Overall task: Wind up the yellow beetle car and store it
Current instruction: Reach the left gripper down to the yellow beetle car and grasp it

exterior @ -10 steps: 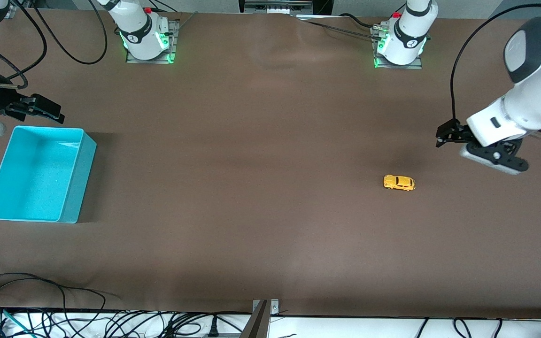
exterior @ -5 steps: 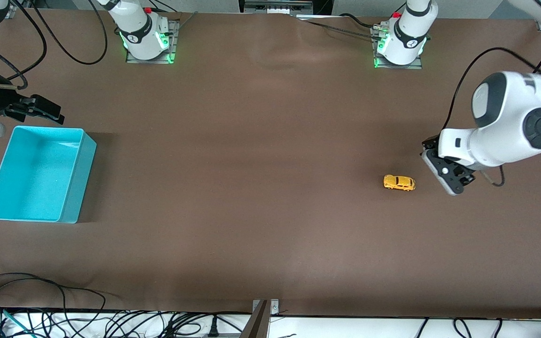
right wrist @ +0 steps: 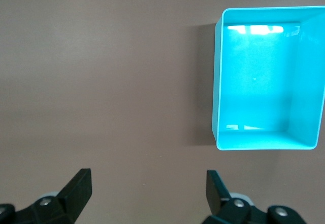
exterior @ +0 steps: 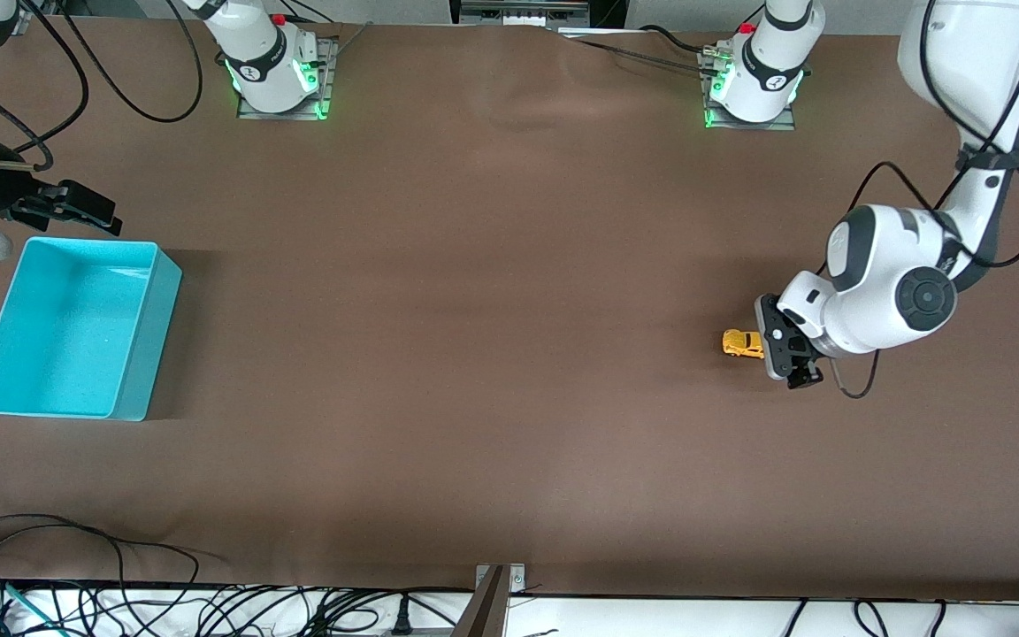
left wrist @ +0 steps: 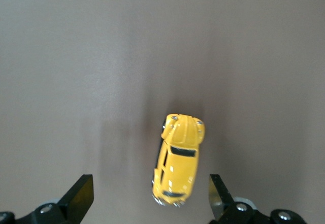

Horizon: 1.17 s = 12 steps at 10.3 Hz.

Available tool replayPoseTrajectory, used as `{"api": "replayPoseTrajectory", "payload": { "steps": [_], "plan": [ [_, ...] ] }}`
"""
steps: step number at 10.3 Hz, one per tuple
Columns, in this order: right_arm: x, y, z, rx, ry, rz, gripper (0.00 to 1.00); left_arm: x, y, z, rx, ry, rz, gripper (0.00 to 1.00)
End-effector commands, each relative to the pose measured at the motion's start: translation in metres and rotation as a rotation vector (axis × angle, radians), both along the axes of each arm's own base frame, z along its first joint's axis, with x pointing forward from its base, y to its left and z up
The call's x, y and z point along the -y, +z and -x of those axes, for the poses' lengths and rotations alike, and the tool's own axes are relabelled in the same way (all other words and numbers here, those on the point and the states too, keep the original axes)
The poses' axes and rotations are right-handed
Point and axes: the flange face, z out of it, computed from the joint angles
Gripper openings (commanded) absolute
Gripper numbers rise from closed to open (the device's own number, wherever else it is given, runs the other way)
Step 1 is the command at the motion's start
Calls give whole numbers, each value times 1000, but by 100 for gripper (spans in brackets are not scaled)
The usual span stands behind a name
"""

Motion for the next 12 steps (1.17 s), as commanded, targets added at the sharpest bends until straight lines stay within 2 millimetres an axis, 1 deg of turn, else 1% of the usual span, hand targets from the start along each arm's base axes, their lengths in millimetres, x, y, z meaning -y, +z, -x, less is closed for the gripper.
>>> {"api": "replayPoseTrajectory", "payload": {
  "steps": [1,4,6,7,8,9,10,11,12],
  "plan": [
    [2,5,-3,8,-1,8,100,-1,-30,18,25,-84,-6,100],
    [3,5,-3,8,-3,10,100,-5,-54,41,14,-81,-8,100],
    [3,3,-4,5,-3,4,100,-6,-57,45,7,-87,-8,100],
    [3,-2,-7,-3,-3,5,100,-7,-59,47,2,-85,-8,99],
    [3,-2,-7,-3,-3,4,100,-7,-55,47,7,-89,-8,69],
    [4,-3,-7,-4,-1,7,100,-7,-53,46,12,-101,-8,36],
    [8,-3,-7,-6,-7,6,100,-7,-50,45,19,-102,-8,13],
    [10,-3,-7,-6,-10,6,100,-8,-45,44,28,-102,-9,0],
    [11,-3,-7,-4,-12,8,100,-9,-44,43,28,-101,-9,0]
  ]
}}
